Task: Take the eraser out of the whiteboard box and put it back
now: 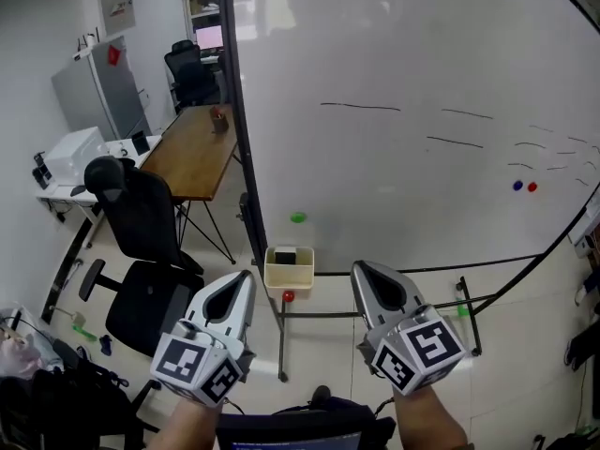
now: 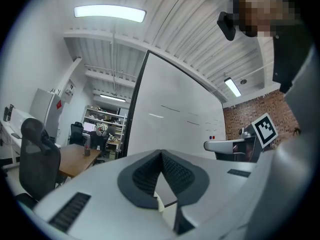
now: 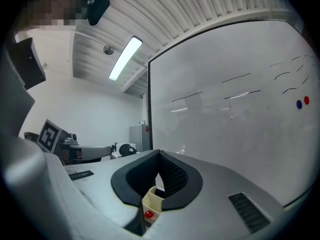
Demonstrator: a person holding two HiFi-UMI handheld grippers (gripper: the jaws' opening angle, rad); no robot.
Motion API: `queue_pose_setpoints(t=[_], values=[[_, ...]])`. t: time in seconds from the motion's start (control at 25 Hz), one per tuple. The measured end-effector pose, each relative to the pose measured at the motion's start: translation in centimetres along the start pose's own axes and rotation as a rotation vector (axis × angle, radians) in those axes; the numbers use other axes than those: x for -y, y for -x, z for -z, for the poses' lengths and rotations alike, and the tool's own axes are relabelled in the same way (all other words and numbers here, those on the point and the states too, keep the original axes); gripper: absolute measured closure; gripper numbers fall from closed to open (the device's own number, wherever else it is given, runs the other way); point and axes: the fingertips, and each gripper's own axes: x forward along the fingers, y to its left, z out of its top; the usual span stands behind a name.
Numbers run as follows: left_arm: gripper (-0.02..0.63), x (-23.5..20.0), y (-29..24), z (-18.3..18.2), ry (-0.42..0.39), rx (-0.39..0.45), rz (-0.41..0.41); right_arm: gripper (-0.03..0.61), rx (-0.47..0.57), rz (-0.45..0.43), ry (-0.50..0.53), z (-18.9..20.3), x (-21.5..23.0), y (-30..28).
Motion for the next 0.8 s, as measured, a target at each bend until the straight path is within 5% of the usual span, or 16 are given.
queue_pose_setpoints(t=[0.28,0.8], values=[[0.578,-3.8,-3.3,-0.9,0.001,-0.007,-0.006,0.565,-0.010,-0.023,-0.015,0.4,0.6,-5.3],[0.578,-15.0,-4.4,-2.4,0.011,0.001,0.117,0.565,0.016,0.154,-0.004,0.4,-3.4,-14.2]])
